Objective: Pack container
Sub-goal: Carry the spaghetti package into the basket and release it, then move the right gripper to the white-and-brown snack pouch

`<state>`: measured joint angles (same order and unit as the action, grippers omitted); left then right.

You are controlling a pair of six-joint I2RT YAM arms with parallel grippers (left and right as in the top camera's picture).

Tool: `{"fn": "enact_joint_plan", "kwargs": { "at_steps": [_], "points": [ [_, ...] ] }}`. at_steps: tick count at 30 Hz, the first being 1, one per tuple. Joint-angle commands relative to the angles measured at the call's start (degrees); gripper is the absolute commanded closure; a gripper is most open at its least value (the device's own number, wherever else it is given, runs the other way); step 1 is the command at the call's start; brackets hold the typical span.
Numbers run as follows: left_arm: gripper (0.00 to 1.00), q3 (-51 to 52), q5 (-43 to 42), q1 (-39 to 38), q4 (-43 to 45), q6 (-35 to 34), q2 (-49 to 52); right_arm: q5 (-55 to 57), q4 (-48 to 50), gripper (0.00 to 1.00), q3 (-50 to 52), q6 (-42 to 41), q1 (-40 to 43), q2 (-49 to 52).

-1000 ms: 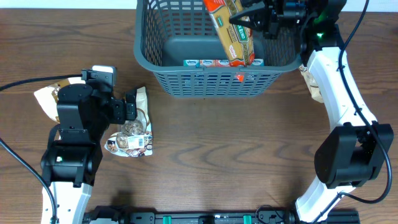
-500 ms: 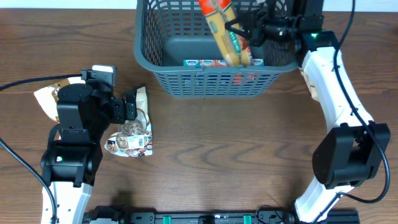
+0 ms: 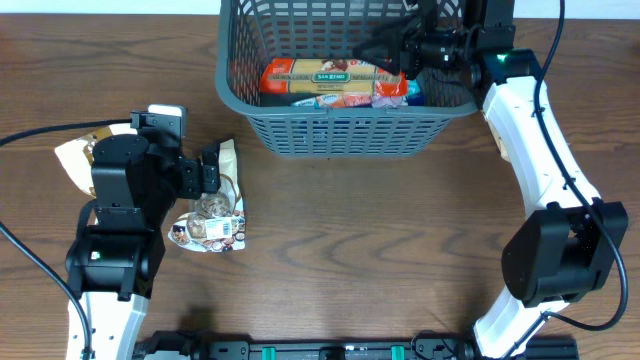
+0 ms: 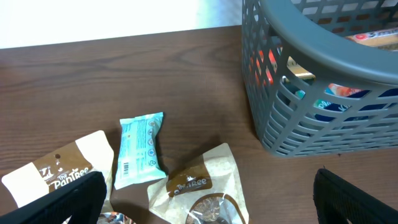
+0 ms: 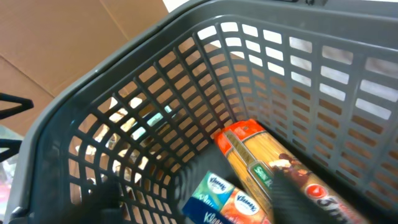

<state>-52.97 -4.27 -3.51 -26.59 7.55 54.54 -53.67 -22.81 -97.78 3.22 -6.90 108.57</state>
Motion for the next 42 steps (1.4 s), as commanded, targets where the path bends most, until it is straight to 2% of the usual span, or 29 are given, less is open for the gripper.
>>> {"fn": "enact_joint_plan", "kwargs": {
  "at_steps": [1, 6, 10, 18, 22, 27, 30, 36, 42],
  "points": [
    [0.01, -0.83, 0.46, -0.15, 0.13, 0.37, 0.0, 2.97, 1.68, 0.18, -1.55, -0.39, -0.26, -1.88],
    [0.01, -0.83, 0.48, -0.15, 0.15, 0.39, 0.0, 9.31, 8.85, 0.05, -2.97, -5.84, 0.42, -3.76],
    [0.01, -0.83, 0.48, -0.15, 0.15, 0.42, 0.0, 19.78, 7.23, 0.01, -6.8, -5.97, 0.61, -6.82],
    [0.01, -0.83, 0.48, -0.15, 0.2, 0.39, 0.02, 57.99, -10.8, 0.01, -11.67, -6.38, 0.61, -16.37],
    [0.01, -0.83, 0.48, -0.15, 0.15, 0.39, 0.02, 68.57, -22.84, 0.01, -11.67, -6.38, 1.44, -18.32],
    [0.01, -0.83, 0.48, -0.15, 0.11, 0.39, 0.02, 68.15, -39.71, 0.01, -10.88, -9.66, 6.1, -16.0],
    [0.01, -0.83, 0.48, -0.15, 0.11, 0.39, 0.02, 65.83, -45.22, 0.01, -9.86, -9.64, 9.4, -13.42],
    [0.01, -0.83, 0.46, -0.15, 0.09, 0.39, 0.02, 59.58, -46.47, 0.01, -9.25, -7.74, 16.9, -7.52],
    [0.01, -0.83, 0.48, -0.15, 0.09, 0.39, 0.02, 51.87, -41.92, 0.01, -9.25, 7.17, 22.25, -1.38]
  ]
}}
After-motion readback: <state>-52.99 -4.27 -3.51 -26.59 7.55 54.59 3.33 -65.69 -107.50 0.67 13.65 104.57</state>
